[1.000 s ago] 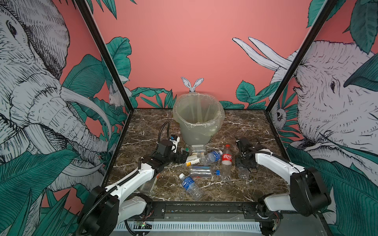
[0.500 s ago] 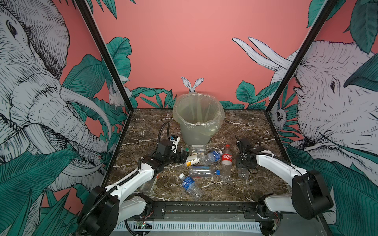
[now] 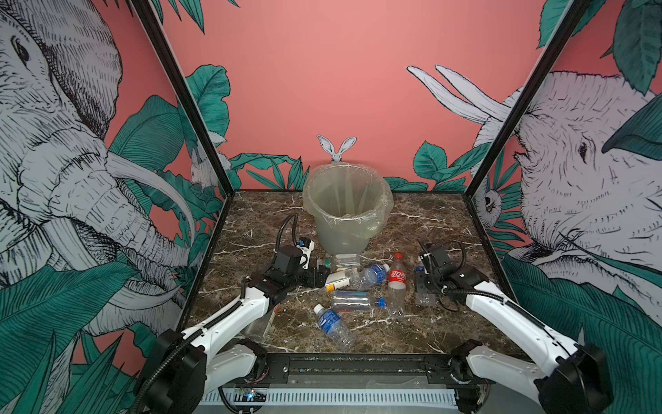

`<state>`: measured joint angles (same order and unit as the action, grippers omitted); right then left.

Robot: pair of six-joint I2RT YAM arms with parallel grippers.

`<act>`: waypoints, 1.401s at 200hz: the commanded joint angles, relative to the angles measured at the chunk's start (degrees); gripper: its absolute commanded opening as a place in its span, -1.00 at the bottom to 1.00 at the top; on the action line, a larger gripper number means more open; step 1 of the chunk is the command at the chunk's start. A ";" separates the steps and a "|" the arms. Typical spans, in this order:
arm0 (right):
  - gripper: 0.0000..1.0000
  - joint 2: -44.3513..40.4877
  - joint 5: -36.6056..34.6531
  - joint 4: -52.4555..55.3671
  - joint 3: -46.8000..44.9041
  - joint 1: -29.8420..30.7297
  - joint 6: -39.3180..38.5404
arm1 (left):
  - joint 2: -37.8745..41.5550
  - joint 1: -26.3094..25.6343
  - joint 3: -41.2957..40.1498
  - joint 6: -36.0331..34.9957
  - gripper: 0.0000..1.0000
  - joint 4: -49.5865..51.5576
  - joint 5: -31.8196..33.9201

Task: Throw the plastic bottles in the bin
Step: Pick up the plastic bottle from the middle-right of the table.

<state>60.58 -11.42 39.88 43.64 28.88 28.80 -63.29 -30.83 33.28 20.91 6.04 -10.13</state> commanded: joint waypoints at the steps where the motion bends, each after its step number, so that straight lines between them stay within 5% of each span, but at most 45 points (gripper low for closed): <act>1: 0.17 -3.46 -3.55 0.69 0.22 2.40 -0.56 | 2.52 -0.34 -0.71 -1.30 0.85 2.47 0.70; 112: 0.16 -17.25 -5.10 -5.42 -1.73 12.92 -3.66 | 5.40 -0.51 -1.37 -2.01 0.85 7.88 3.34; 191: 0.15 -16.74 -6.06 -6.72 2.79 15.54 -5.65 | 5.72 -0.55 -1.54 -2.18 0.85 8.90 4.29; 242: 0.14 -5.59 -6.36 -6.39 20.51 15.59 -10.82 | 6.17 -0.54 -1.71 -2.53 0.85 9.04 4.56; 280: 0.12 16.26 -5.59 -3.49 49.79 15.33 -15.20 | 7.44 -0.55 -2.70 -2.32 0.85 9.05 5.03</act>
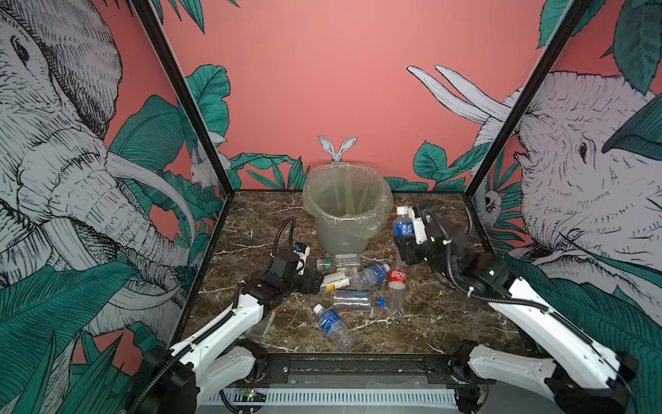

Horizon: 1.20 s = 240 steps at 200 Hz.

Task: Throw the plastic bottles in the bin
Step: Throw the plastic bottle into the trash bin.

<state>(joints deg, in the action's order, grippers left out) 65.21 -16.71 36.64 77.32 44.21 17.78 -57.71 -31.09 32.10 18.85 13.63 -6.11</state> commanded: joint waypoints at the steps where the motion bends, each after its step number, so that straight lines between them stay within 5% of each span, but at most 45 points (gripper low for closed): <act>1: 0.12 12.36 -0.28 0.05 17.03 0.01 -4.35 | 1.89 -0.29 -1.60 -0.24 0.85 1.52 1.05; 22: 0.24 28.41 0.03 5.64 38.66 -0.86 -5.78 | 3.07 -0.29 -2.50 0.09 0.85 2.18 1.48; 49: 0.90 46.46 -2.31 19.35 66.37 -2.88 -5.14 | 6.15 -0.29 -2.87 0.39 0.86 4.68 2.56; 68: 0.98 50.60 -3.19 23.55 74.53 -3.40 -5.19 | 8.62 -0.27 -3.45 0.62 0.89 5.41 3.52; 151: 0.97 27.31 -1.23 7.07 37.87 -3.37 -4.80 | 9.82 -0.28 -0.70 2.69 0.98 12.44 9.74; 187: 0.98 17.71 -1.40 3.53 22.45 -3.34 -3.13 | 9.92 -0.78 1.44 5.43 0.91 19.59 17.37; 240: 0.98 11.48 -0.96 1.10 10.51 -3.40 -1.08 | 11.03 -1.59 4.25 12.69 0.92 32.50 24.68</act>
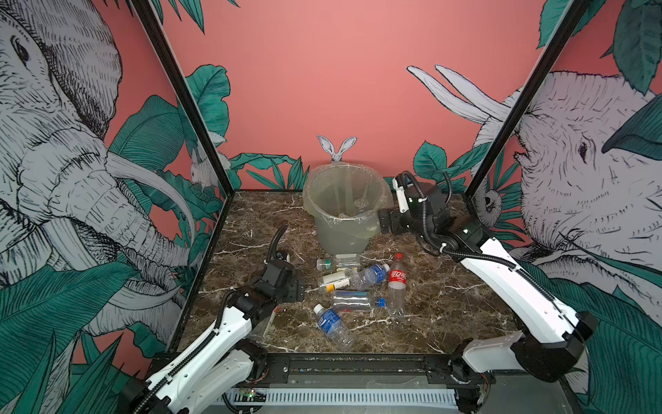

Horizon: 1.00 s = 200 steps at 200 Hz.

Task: Throw the plastic bottles in the bin
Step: Throw the plastic bottle into the trash bin, then pick up the plastic bottle from the bottom-left of the table.

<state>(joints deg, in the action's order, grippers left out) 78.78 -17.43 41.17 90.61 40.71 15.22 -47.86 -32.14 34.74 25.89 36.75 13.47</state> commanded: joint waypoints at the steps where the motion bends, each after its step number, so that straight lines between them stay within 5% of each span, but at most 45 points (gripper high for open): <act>1: 0.98 -2.12 -0.24 -3.44 -2.88 0.13 1.47 | 1.18 -0.59 1.54 5.88 0.92 9.60 5.13; 68: 0.97 -3.28 1.43 -5.28 -7.69 0.16 2.02 | 1.40 -2.79 -1.74 17.33 0.93 15.41 10.13; 158: 0.97 -3.12 1.96 -5.38 -9.04 0.15 2.22 | 0.85 -2.76 -8.29 20.68 0.93 11.74 11.67; 200: 0.88 -3.39 2.14 -5.73 -10.92 0.16 2.88 | 1.05 -2.85 -9.33 20.27 0.77 9.75 11.06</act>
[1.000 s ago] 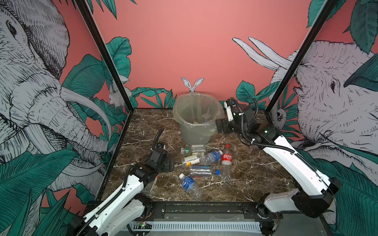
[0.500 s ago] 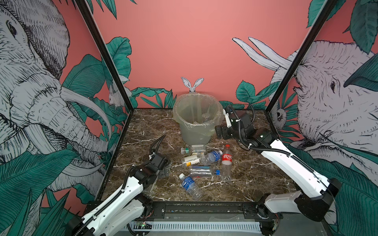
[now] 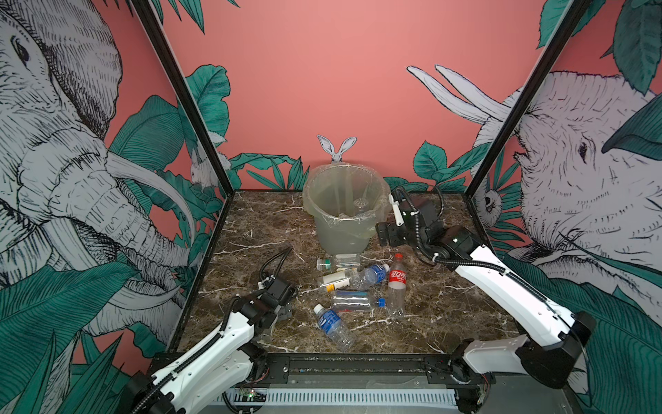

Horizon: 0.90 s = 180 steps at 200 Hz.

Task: Throw the plastic bottles in the bin
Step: Pick up the plastic bottle from the bottom-left of the table.

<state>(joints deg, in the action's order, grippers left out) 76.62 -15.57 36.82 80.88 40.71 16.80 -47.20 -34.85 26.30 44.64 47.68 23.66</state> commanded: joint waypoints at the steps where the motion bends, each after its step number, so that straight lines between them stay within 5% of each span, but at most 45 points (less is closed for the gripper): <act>1: 0.88 -1.26 0.24 -1.39 -1.22 0.16 1.31 | 0.38 -0.13 -0.90 1.55 0.77 -1.18 0.82; 120: 0.69 -4.39 -0.60 -0.03 -7.91 0.13 3.07 | -4.78 -0.13 -1.12 0.65 0.40 -7.46 -3.08; 180: 0.77 -7.94 -2.49 1.77 -12.24 0.13 4.71 | -6.40 -0.13 -1.44 0.15 0.23 -10.36 -5.25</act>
<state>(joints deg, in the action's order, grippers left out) 70.83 -16.14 37.91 70.00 40.71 19.99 -52.77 -34.85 25.98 44.49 39.00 20.05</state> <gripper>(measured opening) 0.879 0.634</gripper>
